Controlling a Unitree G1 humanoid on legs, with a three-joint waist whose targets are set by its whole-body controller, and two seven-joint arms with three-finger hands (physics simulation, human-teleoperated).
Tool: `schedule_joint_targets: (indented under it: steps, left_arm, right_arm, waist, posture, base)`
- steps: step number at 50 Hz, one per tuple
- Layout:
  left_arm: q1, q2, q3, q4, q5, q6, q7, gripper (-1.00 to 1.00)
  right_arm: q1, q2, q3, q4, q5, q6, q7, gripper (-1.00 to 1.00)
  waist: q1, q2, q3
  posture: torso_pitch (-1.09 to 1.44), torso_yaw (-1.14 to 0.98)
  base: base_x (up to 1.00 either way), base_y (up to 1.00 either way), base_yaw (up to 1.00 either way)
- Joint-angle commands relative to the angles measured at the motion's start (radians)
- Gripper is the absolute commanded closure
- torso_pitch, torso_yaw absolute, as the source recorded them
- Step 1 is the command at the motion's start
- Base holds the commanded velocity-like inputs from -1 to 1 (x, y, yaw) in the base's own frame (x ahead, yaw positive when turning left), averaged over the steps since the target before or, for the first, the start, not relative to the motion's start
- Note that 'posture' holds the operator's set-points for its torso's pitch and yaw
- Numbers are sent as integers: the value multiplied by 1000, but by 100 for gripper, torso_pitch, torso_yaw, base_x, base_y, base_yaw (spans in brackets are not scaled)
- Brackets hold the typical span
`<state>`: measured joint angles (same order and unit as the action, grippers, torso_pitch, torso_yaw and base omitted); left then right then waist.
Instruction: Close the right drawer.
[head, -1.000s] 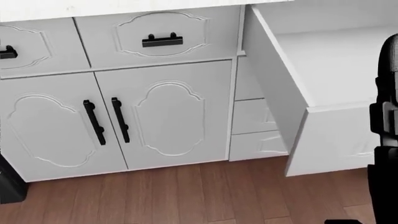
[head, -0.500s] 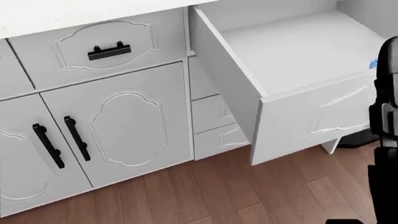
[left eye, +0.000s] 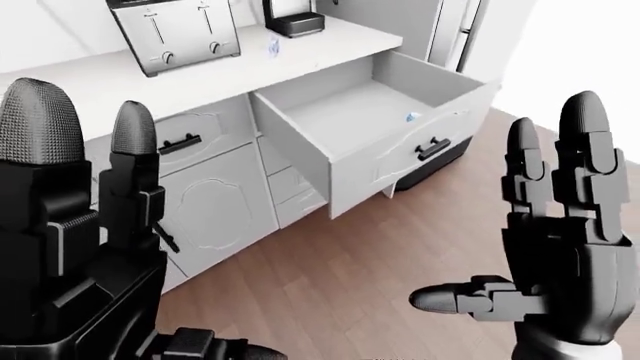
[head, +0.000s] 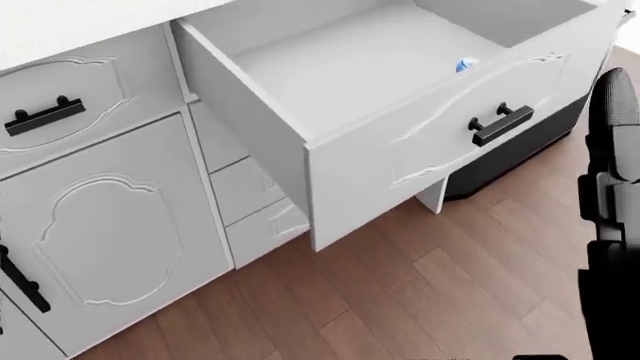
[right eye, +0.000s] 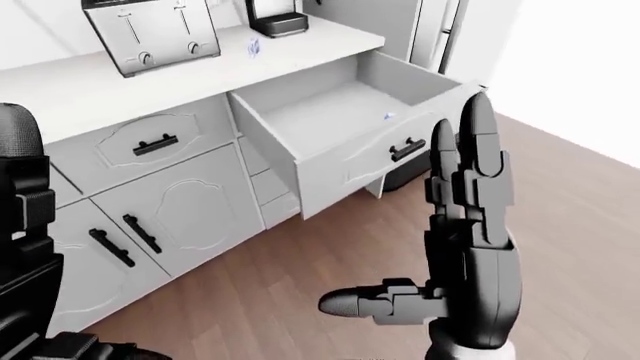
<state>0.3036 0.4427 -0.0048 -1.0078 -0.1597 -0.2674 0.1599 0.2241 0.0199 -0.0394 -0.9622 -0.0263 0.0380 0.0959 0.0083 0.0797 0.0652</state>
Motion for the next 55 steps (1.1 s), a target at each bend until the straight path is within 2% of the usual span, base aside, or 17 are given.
schedule_joint_targets:
  steps: [1,8,11,12,21,23,25,26,28,34,36,38,39,48,52,53,55]
  left_arm:
    - [-6,14,9,-39,-4,-23,20,-100]
    - [-2,16,10,-39,-5,-28,21,-100]
    - [-1,17,7,-39,-4,-28,22,-100]
    - [0,12,7,-39,-3,-29,18,-100]
    - [4,-23,3,-39,10,-28,-15,-100]
    - [14,-49,2,-39,19,-34,-39,-100]
    - [15,-67,3,-39,23,-33,-56,-100]
    - [14,-71,4,-39,24,-32,-60,-100]
    - [15,-81,3,-39,27,-32,-69,-100]
    - [18,-91,6,-39,27,-33,-81,-100]
    - [18,-88,5,-39,26,-34,-78,-100]
    - [19,-87,5,-39,25,-35,-76,-100]
    - [19,-83,5,-39,25,-35,-73,-100]
    - [21,-73,2,-39,24,-39,-63,-100]
    - [23,-72,0,-39,24,-40,-64,-100]
    - [20,-69,0,-39,23,-38,-60,-100]
    - [16,-58,-1,-39,21,-36,-50,-100]
  right_arm:
    - [-11,-3,-7,-44,2,-25,-3,-100]
    - [-16,-5,-2,-64,-4,0,-4,-100]
    - [-17,-4,-1,-66,-4,4,-5,-100]
    - [-17,-4,-1,-64,-5,2,-5,-100]
    - [-20,-5,-2,-70,-4,10,-3,-100]
    - [-23,-6,-1,-77,-6,21,-4,-100]
    - [-21,-5,-1,-75,-5,17,-3,-100]
    - [-21,-6,-1,-74,-5,15,-2,-100]
    - [-18,-5,-3,-69,-2,8,0,-100]
    - [-13,-5,3,-68,-6,2,1,-100]
    - [-14,-5,3,-68,-6,4,0,-100]
    - [-12,-5,5,-62,-8,-4,1,-100]
    - [-10,-5,3,-55,-6,-13,1,-100]
    - [-2,-5,0,-35,-4,-41,6,-100]
    - [-3,-5,4,-42,-7,-32,6,-100]
    - [-4,-6,7,-52,-9,-21,6,-100]
    - [-4,-6,8,-57,-9,-15,6,-100]
  waist:
    - [-3,6,-4]
    - [-3,-65,-12]
    - [-7,-140,-34]
    - [-19,-114,-25]
    - [-9,-53,-4]
    - [-10,-21,-4]
    - [-7,41,-26]
    - [7,-8,-11]
    - [0,2,-8]
    - [-2,-53,-12]
    - [-1,-82,-13]
    - [-6,-140,-34]
    - [-15,-117,-28]
    - [-8,-52,-2]
    - [-1,32,-15]
    - [7,-10,-3]
    - [-1,1,-8]
  posture:
    - [0,0]
    - [0,0]
    - [0,0]
    - [0,0]
    - [0,0]
    - [0,0]
    - [0,0]
    - [0,0]
    - [0,0]
    - [0,0]
    - [0,0]
    - [0,0]
    - [0,0]
    - [0,0]
    - [0,0]
    - [0,0]
    - [0,0]
  base:
    - [0,0,-29]
    - [0,0,-29]
    - [0,0,-29]
    - [0,0,-29]
    - [0,0,-29]
    - [0,0,-29]
    - [0,0,-29]
    - [0,0,-28]
    - [0,0,-29]
    - [0,0,-29]
    - [0,0,-29]
    - [0,0,-29]
    - [0,0,-29]
    - [0,0,-29]
    - [0,0,-29]
    - [0,0,-29]
    - [0,0,-29]
